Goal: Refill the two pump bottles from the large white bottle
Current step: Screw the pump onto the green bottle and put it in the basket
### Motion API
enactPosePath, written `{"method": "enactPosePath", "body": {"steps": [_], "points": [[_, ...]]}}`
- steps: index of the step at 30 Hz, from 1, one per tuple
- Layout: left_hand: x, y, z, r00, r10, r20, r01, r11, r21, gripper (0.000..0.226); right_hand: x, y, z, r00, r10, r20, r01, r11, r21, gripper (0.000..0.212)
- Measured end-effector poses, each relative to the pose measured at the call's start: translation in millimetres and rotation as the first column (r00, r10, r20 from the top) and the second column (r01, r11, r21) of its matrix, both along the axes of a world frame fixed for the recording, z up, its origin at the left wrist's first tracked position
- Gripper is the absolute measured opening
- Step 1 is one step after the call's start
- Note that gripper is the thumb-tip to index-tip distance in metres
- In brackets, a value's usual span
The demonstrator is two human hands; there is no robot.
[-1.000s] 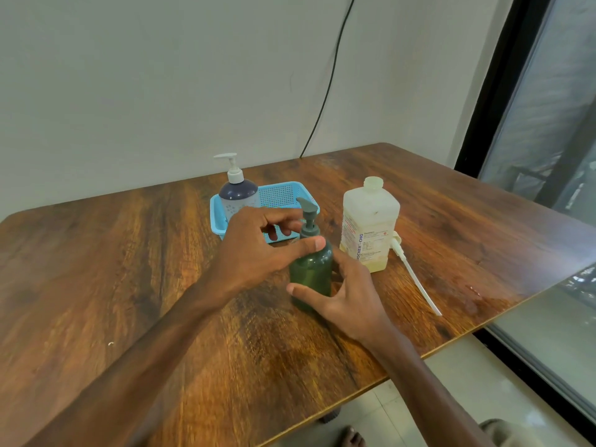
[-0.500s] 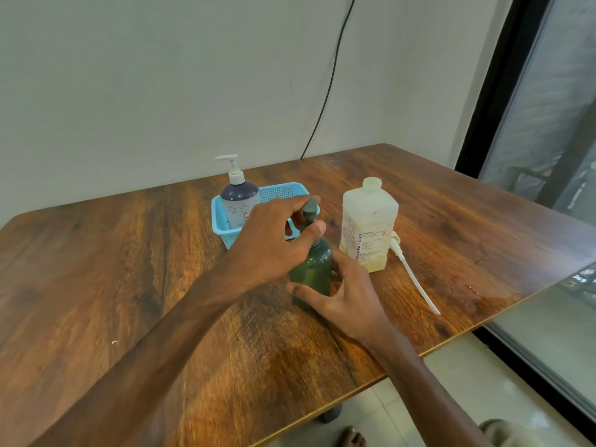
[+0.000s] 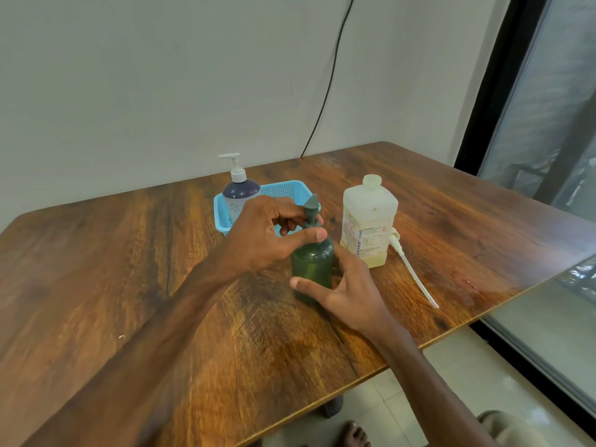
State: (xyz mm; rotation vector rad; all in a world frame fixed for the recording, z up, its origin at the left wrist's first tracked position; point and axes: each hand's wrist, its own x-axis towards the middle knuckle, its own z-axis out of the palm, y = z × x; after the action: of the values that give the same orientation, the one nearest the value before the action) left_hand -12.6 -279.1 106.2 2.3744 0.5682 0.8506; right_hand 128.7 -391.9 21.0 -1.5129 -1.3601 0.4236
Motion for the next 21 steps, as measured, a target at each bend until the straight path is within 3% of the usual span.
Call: {"method": "enactPosePath", "body": {"steps": [7, 11, 14, 18, 21], "points": [[-11, -7, -15, 0.988, 0.135, 0.071, -0.131, 0.990, -0.056, 0.042, -4, -5, 8, 0.998, -0.058, -0.014, 0.057, 0.995, -0.079, 0.059], [-30, 6, -26, 0.897, 0.287, 0.337, -0.279, 0.958, -0.075, 0.028, -15, -7, 18, 0.988, -0.148, -0.031, 0.146, 0.988, -0.054, 0.067], [-36, 31, -32, 0.795, 0.437, 0.420, -0.444, 0.892, -0.088, 0.014, -26, 5, 37, 0.978, -0.204, -0.034, 0.204, 0.979, -0.004, 0.057], [-30, 60, -37, 0.798, 0.507, 0.325, -0.491, 0.860, -0.135, 0.050, -35, 44, 72, 0.951, -0.308, -0.003, 0.307, 0.947, 0.093, 0.069], [-26, 78, -44, 0.836, 0.519, 0.178, -0.503, 0.855, -0.128, 0.075, -30, 80, 90, 0.919, -0.392, -0.033, 0.393, 0.907, 0.151, 0.061]]}}
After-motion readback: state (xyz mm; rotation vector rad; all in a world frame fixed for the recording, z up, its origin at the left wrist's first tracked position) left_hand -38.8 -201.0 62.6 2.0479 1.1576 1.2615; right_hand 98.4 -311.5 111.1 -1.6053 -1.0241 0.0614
